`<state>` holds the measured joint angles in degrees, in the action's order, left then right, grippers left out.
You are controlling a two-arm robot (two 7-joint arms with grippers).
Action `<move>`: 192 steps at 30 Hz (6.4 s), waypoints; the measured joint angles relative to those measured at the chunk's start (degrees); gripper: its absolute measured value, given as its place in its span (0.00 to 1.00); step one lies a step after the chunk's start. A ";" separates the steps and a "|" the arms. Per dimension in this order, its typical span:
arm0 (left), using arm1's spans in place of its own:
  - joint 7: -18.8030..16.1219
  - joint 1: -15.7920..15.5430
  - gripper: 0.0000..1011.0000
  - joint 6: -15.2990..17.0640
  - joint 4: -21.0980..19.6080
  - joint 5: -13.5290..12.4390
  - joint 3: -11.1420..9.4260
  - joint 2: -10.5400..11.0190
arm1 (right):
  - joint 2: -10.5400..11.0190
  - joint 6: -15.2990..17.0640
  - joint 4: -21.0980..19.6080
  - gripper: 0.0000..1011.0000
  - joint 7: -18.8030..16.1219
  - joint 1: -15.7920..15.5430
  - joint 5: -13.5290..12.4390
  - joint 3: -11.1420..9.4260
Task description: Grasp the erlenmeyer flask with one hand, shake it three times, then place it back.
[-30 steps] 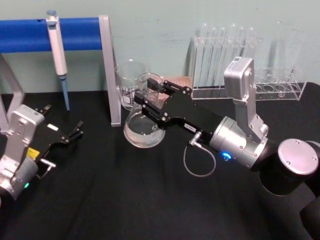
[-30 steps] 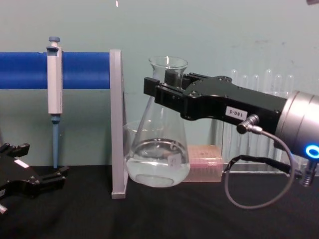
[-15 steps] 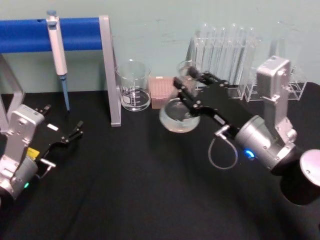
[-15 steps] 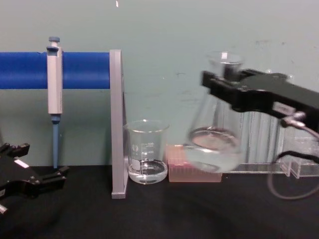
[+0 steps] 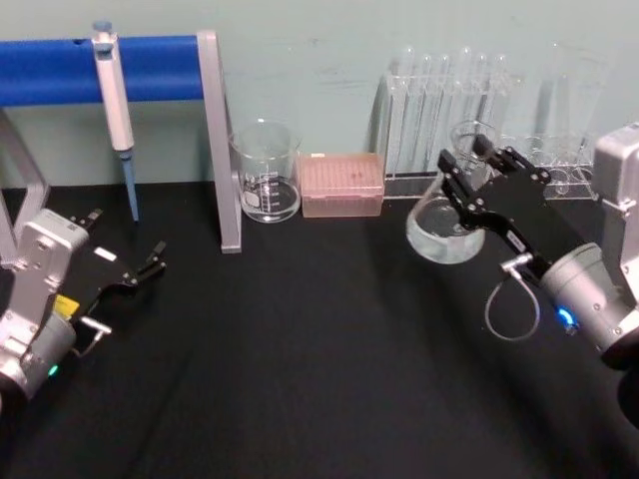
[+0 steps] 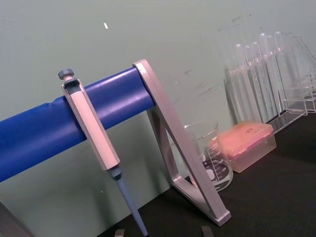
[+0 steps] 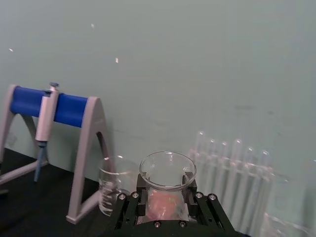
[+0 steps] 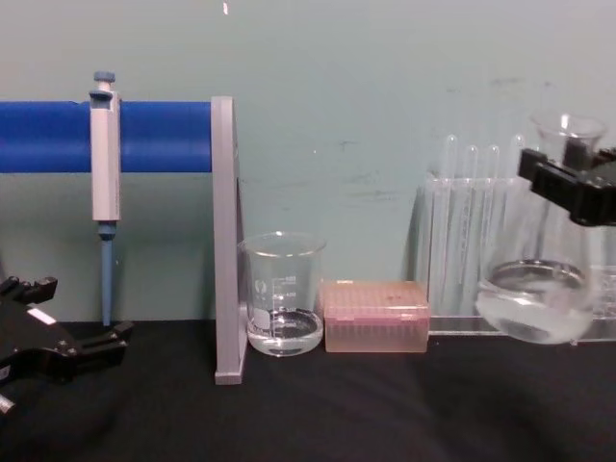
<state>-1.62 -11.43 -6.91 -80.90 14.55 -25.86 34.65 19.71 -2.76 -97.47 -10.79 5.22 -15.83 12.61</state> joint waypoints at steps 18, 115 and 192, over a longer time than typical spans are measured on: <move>0.00 0.00 0.99 0.00 0.00 0.00 0.00 0.00 | -1.32 -0.07 4.30 0.44 -10.84 4.45 -2.71 3.24; 0.00 0.00 0.99 0.00 0.00 0.00 0.00 0.00 | -0.38 0.37 10.75 0.44 -17.63 12.00 -5.98 10.98; 0.00 0.00 0.99 0.00 0.00 0.00 0.00 0.00 | 3.69 -1.19 18.73 0.44 -23.97 14.13 -10.04 16.42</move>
<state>-1.62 -11.43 -6.91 -80.90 14.55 -25.86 34.65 23.40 -3.95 -78.75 -34.76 19.35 -25.87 29.04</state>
